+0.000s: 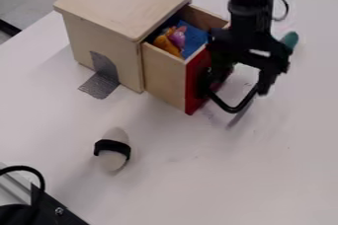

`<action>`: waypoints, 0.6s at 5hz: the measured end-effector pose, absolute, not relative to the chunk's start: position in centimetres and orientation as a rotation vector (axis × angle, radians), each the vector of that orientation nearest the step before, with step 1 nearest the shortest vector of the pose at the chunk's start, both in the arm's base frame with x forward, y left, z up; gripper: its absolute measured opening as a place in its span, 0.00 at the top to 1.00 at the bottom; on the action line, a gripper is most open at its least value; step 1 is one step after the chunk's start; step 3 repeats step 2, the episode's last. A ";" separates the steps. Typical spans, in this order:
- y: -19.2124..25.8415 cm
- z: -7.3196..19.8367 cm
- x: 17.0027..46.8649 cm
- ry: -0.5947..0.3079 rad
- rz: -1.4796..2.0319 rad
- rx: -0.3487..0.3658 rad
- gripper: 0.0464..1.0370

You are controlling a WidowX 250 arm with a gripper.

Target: Open the drawer

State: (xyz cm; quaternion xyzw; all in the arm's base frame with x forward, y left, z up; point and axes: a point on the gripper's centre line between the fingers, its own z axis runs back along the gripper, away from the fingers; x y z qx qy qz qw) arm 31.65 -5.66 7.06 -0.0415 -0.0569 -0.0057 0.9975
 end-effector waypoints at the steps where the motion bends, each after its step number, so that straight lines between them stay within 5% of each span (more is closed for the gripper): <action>1: -6.5 9.4 32.3 -0.144 -0.063 -0.095 0.04; 3: -6.8 10.0 32.4 -0.154 -0.098 -0.073 0.04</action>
